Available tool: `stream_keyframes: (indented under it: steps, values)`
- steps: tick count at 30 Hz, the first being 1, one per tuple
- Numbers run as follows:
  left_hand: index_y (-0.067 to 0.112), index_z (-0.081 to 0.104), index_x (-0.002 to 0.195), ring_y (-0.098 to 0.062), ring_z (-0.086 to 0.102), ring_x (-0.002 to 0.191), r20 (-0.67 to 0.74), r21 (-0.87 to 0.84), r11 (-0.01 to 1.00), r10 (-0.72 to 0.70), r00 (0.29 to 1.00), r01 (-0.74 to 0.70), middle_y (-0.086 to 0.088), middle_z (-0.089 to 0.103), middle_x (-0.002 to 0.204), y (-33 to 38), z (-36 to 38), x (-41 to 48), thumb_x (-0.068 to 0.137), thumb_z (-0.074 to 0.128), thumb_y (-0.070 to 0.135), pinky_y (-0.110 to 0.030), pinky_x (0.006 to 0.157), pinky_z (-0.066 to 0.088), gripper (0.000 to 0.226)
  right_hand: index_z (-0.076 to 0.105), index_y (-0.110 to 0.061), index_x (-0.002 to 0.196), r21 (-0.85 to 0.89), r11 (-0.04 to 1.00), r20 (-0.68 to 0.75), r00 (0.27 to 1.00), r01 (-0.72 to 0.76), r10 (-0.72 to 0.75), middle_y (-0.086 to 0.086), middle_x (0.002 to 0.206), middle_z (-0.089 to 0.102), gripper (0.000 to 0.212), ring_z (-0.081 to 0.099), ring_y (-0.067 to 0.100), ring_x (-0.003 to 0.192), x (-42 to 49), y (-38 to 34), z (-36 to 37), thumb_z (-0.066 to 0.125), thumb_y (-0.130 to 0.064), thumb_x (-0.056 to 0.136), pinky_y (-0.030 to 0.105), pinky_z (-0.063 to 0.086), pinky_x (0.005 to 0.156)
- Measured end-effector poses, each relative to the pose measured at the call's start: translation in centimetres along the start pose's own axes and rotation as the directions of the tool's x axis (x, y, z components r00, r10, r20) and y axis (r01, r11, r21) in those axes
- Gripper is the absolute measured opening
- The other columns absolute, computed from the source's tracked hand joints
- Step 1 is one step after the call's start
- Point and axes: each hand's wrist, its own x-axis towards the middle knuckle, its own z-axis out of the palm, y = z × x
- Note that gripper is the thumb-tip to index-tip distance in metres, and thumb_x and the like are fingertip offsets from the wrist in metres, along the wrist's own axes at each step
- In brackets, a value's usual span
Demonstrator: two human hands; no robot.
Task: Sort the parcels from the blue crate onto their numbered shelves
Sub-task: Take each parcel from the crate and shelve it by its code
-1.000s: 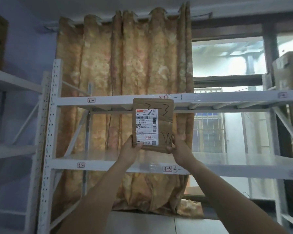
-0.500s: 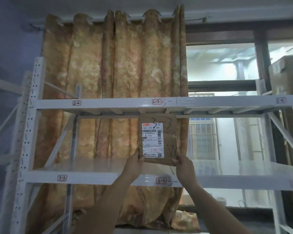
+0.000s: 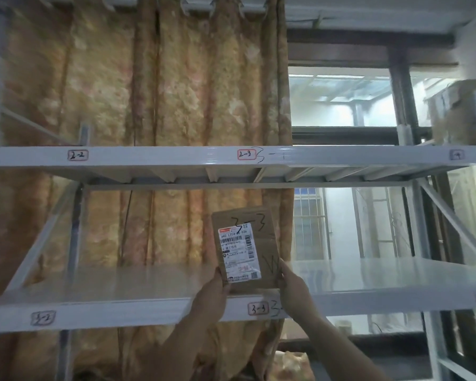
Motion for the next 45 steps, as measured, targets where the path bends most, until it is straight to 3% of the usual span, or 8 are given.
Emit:
stream_keyframes:
  steps: [4, 10, 19, 22, 27, 34, 41, 45]
  values:
    - [0.025, 0.024, 0.143, -0.024, 0.051, 0.123, 0.003, 0.059, 0.998, 0.000, 1.000, 0.000, -0.002, 0.052, 0.138, -0.6, 0.9, 0.5, 0.100, 0.037, 0.022, -0.032, 0.098, 0.043, 0.045, 0.043, -0.035, 0.135, -0.085, 0.996, 0.013, 1.000, -0.014, 0.015, -0.017, 0.100, 0.061, 0.040, 0.055, 0.002, 0.083, 0.6, 1.0, 0.5, 0.034, -0.018, 0.100, 0.018, 0.045, 0.078]
    - [0.028, 0.022, 0.143, -0.021, 0.056, 0.115, -0.018, 0.116, 0.993, -0.001, 1.000, 0.003, 0.001, 0.056, 0.133, -1.1, 1.3, 0.9, 0.099, 0.036, 0.023, -0.029, 0.089, 0.046, 0.046, 0.036, -0.037, 0.136, -0.217, 0.975, 0.018, 0.999, -0.043, 0.048, -0.007, 0.113, 0.067, 0.035, 0.065, 0.015, 0.100, 0.6, 2.0, 1.2, 0.028, -0.036, 0.101, 0.031, 0.053, 0.086]
    - [0.019, 0.000, 0.150, -0.027, 0.060, 0.106, -0.080, 0.354, 0.930, -0.079, 0.994, 0.102, -0.004, 0.059, 0.125, -1.6, 2.2, 2.1, 0.100, 0.030, 0.036, -0.035, 0.084, 0.049, 0.061, 0.029, -0.020, 0.138, -0.338, 0.938, 0.084, 0.990, -0.076, 0.110, -0.002, 0.115, 0.068, 0.041, 0.065, 0.021, 0.105, 1.5, 2.7, 1.9, 0.034, -0.028, 0.099, 0.040, 0.049, 0.098]
    - [0.009, -0.002, 0.150, -0.026, 0.054, 0.116, -0.114, 0.375, 0.920, -0.078, 0.990, 0.116, -0.008, 0.052, 0.135, -1.5, 2.5, 2.2, 0.100, 0.030, 0.035, -0.036, 0.095, 0.045, 0.065, 0.031, -0.012, 0.141, -0.263, 0.955, 0.110, 0.979, -0.140, 0.174, 0.002, 0.126, 0.063, 0.051, 0.059, 0.024, 0.117, 1.6, 2.8, 2.0, 0.040, -0.036, 0.097, 0.044, 0.045, 0.104]
    - [0.009, 0.009, 0.149, -0.025, 0.030, 0.139, -0.056, 0.421, 0.903, -0.063, 0.996, 0.081, -0.010, 0.027, 0.153, -1.0, 1.5, 1.5, 0.100, 0.026, 0.037, -0.040, 0.116, 0.019, 0.059, 0.028, -0.012, 0.145, -0.236, 0.953, 0.118, 0.968, -0.189, 0.222, 0.007, 0.144, 0.048, 0.068, 0.044, 0.028, 0.134, 1.6, 2.5, 0.9, 0.047, -0.048, 0.091, 0.048, 0.034, 0.112]
    - [0.011, -0.003, 0.150, -0.021, 0.002, 0.148, 0.015, 0.564, 0.815, -0.173, 0.985, 0.135, -0.008, -0.001, 0.160, 0.9, -2.1, -1.1, 0.097, 0.018, 0.052, -0.041, 0.121, 0.004, 0.070, 0.014, -0.015, 0.153, -0.401, 0.913, 0.075, 0.991, -0.072, 0.111, 0.007, 0.161, 0.015, 0.079, 0.013, 0.023, 0.149, 0.8, -0.1, -3.0, 0.039, -0.058, 0.092, 0.045, 0.004, 0.120]
    - [0.016, -0.002, 0.151, -0.018, 0.000, 0.148, -0.046, 0.652, 0.739, -0.182, 0.982, 0.168, -0.002, -0.002, 0.160, 3.5, -7.2, -5.2, 0.097, 0.017, 0.053, -0.038, 0.119, 0.006, 0.068, 0.014, -0.017, 0.153, -0.386, 0.908, 0.067, 0.987, 0.160, -0.145, 0.003, 0.162, 0.014, 0.071, 0.008, 0.021, 0.150, -1.5, -6.7, -5.3, 0.041, -0.047, 0.094, 0.042, 0.004, 0.123]
    - [0.018, 0.003, 0.151, -0.024, 0.009, 0.147, -0.096, 0.666, 0.708, -0.231, 0.968, 0.235, -0.003, 0.003, 0.160, 3.8, -10.9, -9.9, 0.096, 0.018, 0.055, -0.040, 0.118, 0.010, 0.068, 0.016, -0.010, 0.152, -0.398, 0.871, 0.189, 0.955, 0.289, -0.230, 0.007, 0.161, 0.014, 0.067, 0.009, 0.020, 0.149, -3.5, -10.5, -3.6, 0.039, -0.039, 0.096, 0.038, 0.002, 0.122]
